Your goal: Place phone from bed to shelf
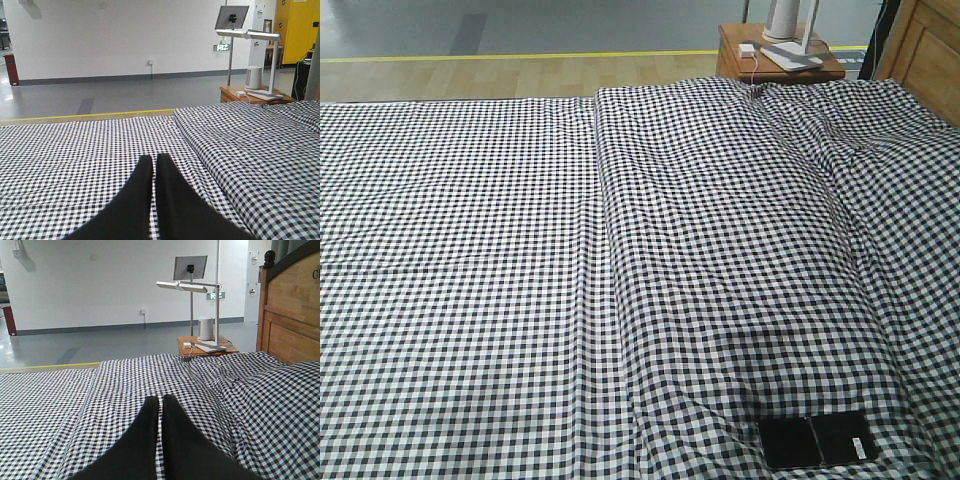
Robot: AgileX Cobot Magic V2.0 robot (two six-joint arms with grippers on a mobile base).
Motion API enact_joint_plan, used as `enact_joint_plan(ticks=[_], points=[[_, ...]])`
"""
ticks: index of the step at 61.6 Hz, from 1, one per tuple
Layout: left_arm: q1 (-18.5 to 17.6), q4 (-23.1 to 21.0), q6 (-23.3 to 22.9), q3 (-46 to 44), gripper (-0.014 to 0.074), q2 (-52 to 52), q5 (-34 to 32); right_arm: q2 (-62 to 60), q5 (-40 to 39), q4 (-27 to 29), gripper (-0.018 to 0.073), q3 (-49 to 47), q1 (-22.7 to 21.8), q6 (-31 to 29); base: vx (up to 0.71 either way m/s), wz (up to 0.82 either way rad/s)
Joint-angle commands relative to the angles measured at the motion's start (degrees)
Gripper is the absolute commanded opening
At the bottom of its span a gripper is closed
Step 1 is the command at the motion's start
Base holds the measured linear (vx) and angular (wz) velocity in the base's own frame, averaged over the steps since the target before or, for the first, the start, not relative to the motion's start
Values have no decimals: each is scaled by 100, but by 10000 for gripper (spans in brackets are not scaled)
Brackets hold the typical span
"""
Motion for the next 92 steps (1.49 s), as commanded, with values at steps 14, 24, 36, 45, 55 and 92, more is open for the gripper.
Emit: enact_joint_plan(ticks=[14, 24, 36, 45, 55, 92], points=[[11, -60, -50, -138, 1, -45, -432, -55, -410, -22, -5, 39, -21, -18, 0, 0], [11, -60, -50, -138, 1, -45, -432, -55, -410, -22, -5, 39, -21, -18, 0, 0], [11, -60, -50, -138, 1, -45, -432, -55, -410, -22, -5, 39, -21, -18, 0, 0], [11, -60, -50, -138, 1, -45, -432, -55, -410, -22, -5, 39, -21, -18, 0, 0], [11, -60, -50, -138, 1, -45, -432, -55, -410, -22, -5, 39, -21, -18, 0, 0], [11, -60, -50, -138, 1, -45, -432, -55, -1402, -17, -5, 25, -22, -32, 0, 0]])
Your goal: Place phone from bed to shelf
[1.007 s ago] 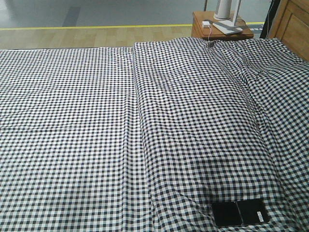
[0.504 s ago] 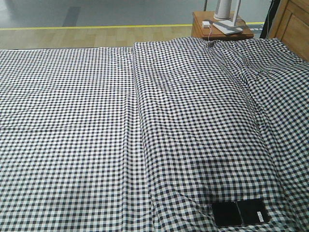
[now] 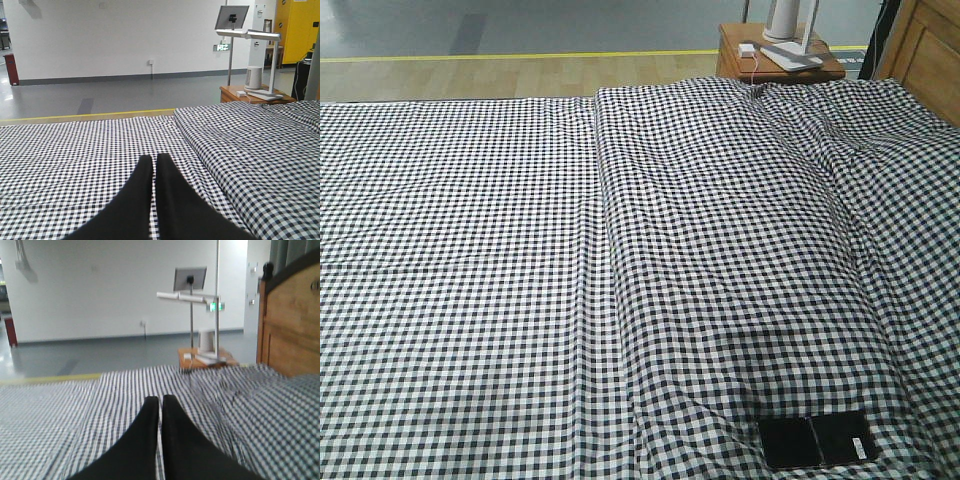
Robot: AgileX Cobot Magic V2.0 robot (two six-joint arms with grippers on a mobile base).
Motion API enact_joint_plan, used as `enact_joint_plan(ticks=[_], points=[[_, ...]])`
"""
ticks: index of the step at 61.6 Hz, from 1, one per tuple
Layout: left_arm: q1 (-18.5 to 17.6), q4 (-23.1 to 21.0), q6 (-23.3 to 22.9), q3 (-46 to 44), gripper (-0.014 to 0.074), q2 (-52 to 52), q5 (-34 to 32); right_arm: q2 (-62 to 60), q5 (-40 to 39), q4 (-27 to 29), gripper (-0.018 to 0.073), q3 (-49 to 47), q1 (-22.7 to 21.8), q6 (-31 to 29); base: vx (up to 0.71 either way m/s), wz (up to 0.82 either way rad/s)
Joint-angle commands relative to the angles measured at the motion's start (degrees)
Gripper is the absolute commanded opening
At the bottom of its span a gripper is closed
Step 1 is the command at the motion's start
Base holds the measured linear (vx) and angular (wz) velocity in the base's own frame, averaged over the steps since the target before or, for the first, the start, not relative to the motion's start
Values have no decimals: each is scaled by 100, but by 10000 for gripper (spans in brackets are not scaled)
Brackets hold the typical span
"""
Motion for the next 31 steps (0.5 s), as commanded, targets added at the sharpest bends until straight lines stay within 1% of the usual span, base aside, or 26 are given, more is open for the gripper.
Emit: enact_joint_plan(ticks=[1, 5, 11, 22, 31], points=[[11, -60, -50, -138, 1, -45, -432, -55, -1197, -17, -5, 18, -22, -32, 0, 0], [11, -60, -50, -138, 1, -45, -432, -55, -1689, -17, -5, -33, -22, -32, 0, 0], [11, -60, -50, -138, 1, -45, -432, -55, -2045, -17, -5, -299, -22, -37, 0, 0], [11, -60, -50, -138, 1, -45, -432, 4, -1935, -17, -5, -1326, -22, -137, 0, 0], [11, -60, -50, -138, 1, -45, -432, 523, -1443, -17, -5, -2465, -22, -261, 0, 0]])
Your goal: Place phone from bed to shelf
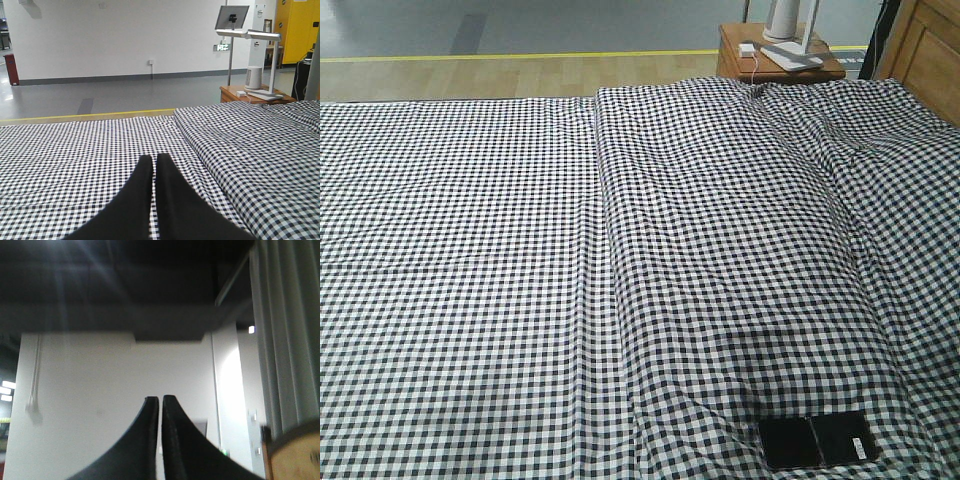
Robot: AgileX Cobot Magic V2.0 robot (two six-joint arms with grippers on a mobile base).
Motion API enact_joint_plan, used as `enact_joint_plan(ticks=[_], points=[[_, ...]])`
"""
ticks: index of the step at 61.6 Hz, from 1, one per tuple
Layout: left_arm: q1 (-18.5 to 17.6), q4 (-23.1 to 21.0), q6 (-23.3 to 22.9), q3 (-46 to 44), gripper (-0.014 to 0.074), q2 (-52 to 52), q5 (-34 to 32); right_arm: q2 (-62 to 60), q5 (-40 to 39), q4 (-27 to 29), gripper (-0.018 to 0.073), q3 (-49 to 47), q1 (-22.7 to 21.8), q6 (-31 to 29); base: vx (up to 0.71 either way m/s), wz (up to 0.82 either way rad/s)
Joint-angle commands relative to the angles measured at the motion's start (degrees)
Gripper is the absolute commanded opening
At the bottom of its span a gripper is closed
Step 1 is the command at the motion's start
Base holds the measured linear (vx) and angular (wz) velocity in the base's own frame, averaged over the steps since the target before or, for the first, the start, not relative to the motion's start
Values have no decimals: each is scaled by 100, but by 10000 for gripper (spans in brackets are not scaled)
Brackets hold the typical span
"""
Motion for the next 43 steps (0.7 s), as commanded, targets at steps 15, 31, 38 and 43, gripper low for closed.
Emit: enact_joint_plan(ticks=[15, 31, 38, 43], points=[[11, -60, -50, -138, 1, -45, -432, 1993, 1503, -5, -5, -2890, -22, -120, 0, 0], [11, -60, -50, -138, 1, -45, -432, 3823, 3430, -20, 23, -4448, -22, -112, 0, 0], [11, -60, -50, -138, 1, -45, -432, 4341, 3578, -20, 75, -4485, -22, -112, 0, 0], [11, -60, -50, -138, 1, -45, -432, 4650, 3768, -20, 139, -4485, -22, -112, 0, 0]])
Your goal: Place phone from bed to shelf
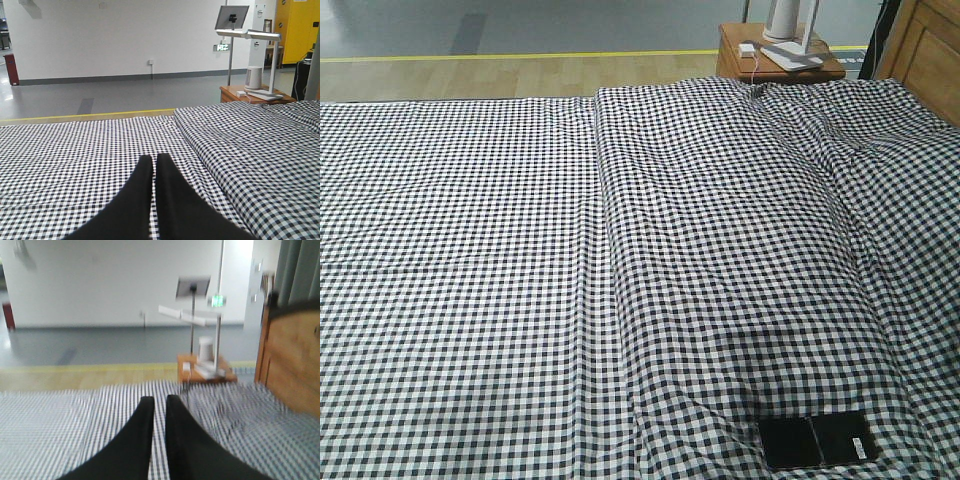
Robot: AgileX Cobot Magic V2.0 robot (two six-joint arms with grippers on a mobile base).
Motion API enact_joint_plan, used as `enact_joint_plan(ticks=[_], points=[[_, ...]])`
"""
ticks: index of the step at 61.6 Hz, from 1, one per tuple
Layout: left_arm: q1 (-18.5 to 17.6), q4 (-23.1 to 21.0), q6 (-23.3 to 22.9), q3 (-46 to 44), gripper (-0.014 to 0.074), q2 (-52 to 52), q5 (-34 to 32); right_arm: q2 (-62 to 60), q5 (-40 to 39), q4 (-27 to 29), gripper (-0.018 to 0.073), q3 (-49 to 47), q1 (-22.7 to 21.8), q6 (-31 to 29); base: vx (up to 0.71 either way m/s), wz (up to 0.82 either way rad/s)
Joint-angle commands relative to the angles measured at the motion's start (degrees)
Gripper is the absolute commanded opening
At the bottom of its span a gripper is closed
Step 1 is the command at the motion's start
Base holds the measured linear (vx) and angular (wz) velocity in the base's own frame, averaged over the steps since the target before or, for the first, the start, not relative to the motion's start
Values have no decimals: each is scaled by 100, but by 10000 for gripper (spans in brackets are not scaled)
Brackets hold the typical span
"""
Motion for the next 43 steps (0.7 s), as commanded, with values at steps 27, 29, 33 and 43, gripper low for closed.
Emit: enact_joint_plan(ticks=[27, 29, 33, 43], points=[[11, -60, -50, -138, 1, -45, -432, 943, 353, -20, 729, -185, -22, -31, 0, 0], [11, -60, -50, -138, 1, -45, -432, 943, 353, -20, 728, -185, -22, -31, 0, 0], [11, -60, -50, -138, 1, -45, -432, 943, 378, -15, 721, -190, -22, -31, 0, 0], [11, -60, -50, -138, 1, -45, -432, 1014, 838, -21, 699, -439, -27, 236, 0, 0]])
